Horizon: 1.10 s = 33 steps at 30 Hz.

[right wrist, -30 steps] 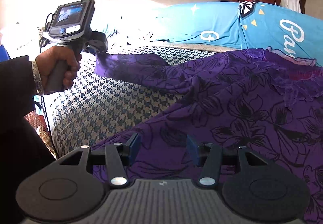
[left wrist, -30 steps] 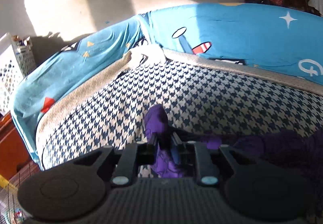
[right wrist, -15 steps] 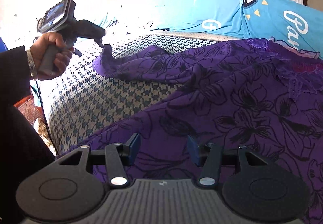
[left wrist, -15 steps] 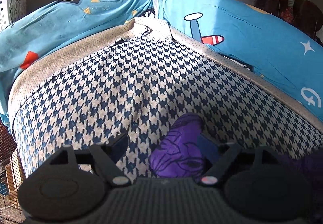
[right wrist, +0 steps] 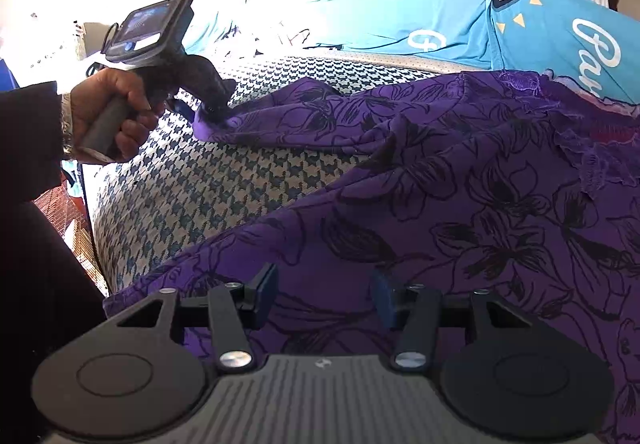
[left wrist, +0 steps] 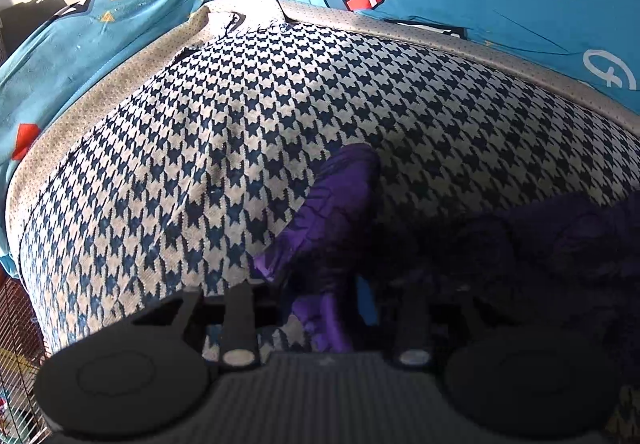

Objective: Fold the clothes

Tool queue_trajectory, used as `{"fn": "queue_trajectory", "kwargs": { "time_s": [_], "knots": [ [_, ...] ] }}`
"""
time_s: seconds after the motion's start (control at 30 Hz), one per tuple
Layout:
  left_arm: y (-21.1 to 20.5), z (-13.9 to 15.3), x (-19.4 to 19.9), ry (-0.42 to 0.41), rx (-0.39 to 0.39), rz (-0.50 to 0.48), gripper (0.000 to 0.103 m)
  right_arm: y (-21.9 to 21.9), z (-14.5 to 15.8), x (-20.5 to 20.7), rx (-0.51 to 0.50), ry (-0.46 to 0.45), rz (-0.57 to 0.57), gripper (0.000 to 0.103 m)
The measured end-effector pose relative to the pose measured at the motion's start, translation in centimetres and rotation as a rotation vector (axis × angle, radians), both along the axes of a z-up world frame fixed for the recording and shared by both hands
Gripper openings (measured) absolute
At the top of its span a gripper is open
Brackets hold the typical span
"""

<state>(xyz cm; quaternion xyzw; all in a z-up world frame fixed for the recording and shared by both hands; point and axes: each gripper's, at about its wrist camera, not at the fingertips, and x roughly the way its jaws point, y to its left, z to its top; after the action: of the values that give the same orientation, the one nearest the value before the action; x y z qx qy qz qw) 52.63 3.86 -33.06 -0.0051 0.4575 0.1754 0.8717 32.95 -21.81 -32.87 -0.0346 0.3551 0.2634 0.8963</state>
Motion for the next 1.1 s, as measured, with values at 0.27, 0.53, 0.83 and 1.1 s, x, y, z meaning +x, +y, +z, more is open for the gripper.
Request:
{"fn": "queue_trajectory", "kwargs": {
  "time_s": [0.27, 0.53, 0.83, 1.1],
  "knots": [
    [-2.7, 5.3, -1.9, -0.314, 0.309, 0.017, 0.008, -0.4, 0.3, 0.0, 0.01, -0.015, -0.021, 0.051],
    [0.1, 2.6, 0.7, -0.128, 0.267, 0.133, 0.025, -0.1, 0.1, 0.1, -0.007, -0.007, -0.009, 0.051],
    [1.0, 5.6, -1.6, -0.196, 0.121, 0.183, 0.062, 0.0, 0.3, -0.2, 0.01, -0.015, 0.007, 0.051],
    [-5.6, 6.5, -3.6, -0.186, -0.145, -0.142, 0.07, 0.1, 0.2, -0.2, 0.001, -0.009, 0.007, 0.051]
  ]
}}
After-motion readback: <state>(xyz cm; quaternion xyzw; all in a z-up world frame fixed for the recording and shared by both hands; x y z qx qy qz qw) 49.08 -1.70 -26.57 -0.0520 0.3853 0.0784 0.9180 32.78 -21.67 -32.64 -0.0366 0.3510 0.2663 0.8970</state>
